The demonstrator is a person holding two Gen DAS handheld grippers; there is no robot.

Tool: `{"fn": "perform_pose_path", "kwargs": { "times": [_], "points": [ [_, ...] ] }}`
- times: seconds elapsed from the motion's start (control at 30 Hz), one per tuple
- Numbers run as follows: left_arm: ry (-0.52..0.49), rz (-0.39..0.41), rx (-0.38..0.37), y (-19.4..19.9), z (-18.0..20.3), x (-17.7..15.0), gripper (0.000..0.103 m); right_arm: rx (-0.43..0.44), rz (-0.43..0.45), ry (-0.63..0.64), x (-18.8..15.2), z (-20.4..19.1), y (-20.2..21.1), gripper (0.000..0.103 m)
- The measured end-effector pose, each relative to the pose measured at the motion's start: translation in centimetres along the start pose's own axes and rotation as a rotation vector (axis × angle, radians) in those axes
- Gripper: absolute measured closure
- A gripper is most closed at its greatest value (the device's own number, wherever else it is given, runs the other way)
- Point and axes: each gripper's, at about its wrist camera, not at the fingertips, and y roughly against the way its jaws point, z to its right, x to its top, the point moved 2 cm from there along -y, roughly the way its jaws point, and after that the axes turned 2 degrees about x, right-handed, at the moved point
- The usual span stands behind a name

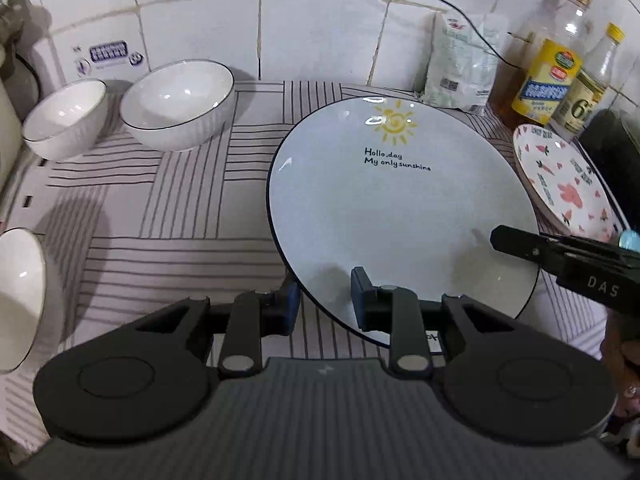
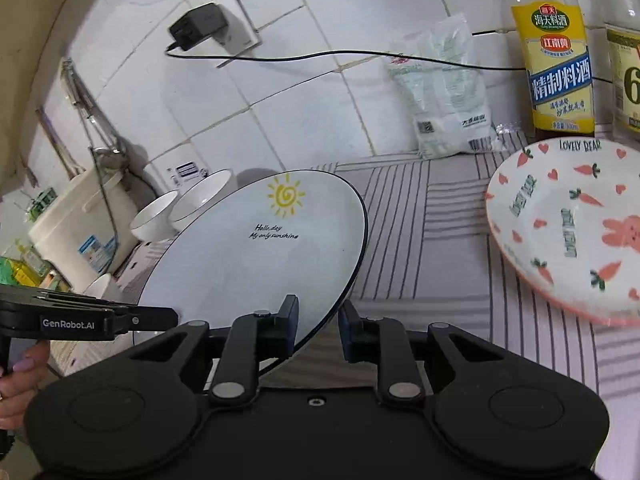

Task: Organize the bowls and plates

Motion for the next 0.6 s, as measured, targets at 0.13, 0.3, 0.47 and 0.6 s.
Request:
{"fn": "perform_pose_path", "kwargs": {
  "times": [0.13, 0.3, 0.47, 0.6],
  "points": [
    [0.031, -0.014, -0.01, -2.0, -0.8, 1.4, 0.078, -0.02, 0.008, -0.004, 1.3, 0.6, -1.2, 0.077],
    [0.02, 0.01, 0.02, -3.4, -0.7, 2.7, 0.078, -0.034, -0.001, -0.005, 2.5, 1.2, -2.9, 0.077],
    [0.03, 0.009, 0.032, -4.8, -0.6, 3.5, 0.077, -0.069, 0.001, 0.002, 3.2, 1.5, -4.0, 0.077],
    [0.019, 0.011, 0.048, -5.4, -0.3, 3.8, 0.076, -0.093, -0.004, 0.018, 3.6, 1.9, -4.9, 0.076]
  ]
}}
